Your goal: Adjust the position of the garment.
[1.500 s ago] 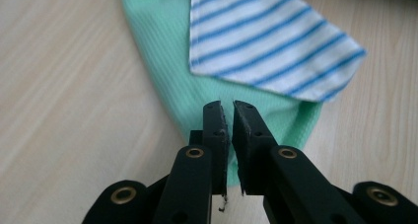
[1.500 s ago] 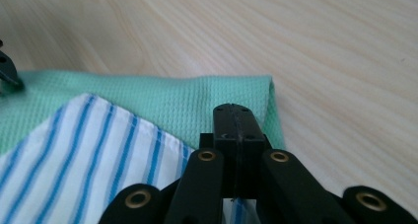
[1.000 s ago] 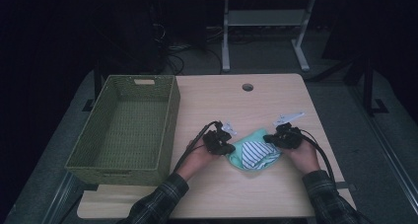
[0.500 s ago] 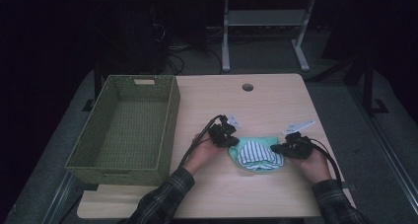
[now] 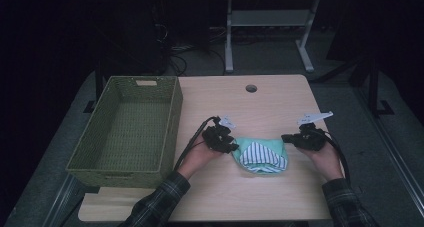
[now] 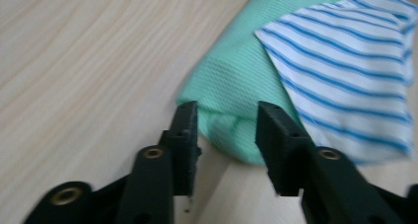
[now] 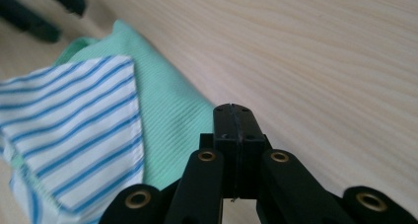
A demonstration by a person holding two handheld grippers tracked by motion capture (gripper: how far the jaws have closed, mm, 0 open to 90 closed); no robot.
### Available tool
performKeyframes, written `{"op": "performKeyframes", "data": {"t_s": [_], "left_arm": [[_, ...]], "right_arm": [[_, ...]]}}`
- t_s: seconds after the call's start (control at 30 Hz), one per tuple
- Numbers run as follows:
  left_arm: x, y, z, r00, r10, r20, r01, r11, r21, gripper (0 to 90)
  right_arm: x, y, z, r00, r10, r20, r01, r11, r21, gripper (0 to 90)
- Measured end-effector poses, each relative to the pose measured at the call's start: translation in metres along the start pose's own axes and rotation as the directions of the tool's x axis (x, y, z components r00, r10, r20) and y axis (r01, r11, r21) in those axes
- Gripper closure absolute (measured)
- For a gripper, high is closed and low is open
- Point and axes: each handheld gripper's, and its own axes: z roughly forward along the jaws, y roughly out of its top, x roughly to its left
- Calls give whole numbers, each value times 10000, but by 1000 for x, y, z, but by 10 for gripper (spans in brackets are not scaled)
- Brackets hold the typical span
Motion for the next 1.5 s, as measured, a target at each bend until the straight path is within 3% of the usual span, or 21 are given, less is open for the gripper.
{"op": "performKeyframes", "data": {"t_s": [0.07, 0.37, 0.6, 0.9, 1.37, 1.5], "left_arm": [[-3, -4, -6, 10000, -99, 6, 99, 9999, -45, 504], [-13, -27, -20, 9989, -458, 29, 458, 9989, 61, 369], [-20, -41, -22, 9983, -590, -11, 591, 9978, 291, 269], [-21, -45, -19, 9985, -500, -215, 510, 9973, 535, 241], [-22, -44, -20, 9978, -390, -540, 420, 9976, 556, 241], [-22, -44, -19, 9978, -349, -567, 385, 9972, 647, 241]], "right_arm": [[-3, 5, 4, 9998, -4, 178, 1, 9999, 141, 898], [-15, 4, 25, 9994, 312, -117, -309, 9991, 287, 897], [-14, -1, 28, 9993, -24, -360, 42, 9987, 505, 898], [-1, -11, 20, 9956, -510, -785, 569, 9956, 748, 897], [21, -31, 6, 9887, -437, -1432, 538, 9962, 678, 898], [35, -37, 3, 9849, -620, -1617, 754, 9941, 785, 898]]}}
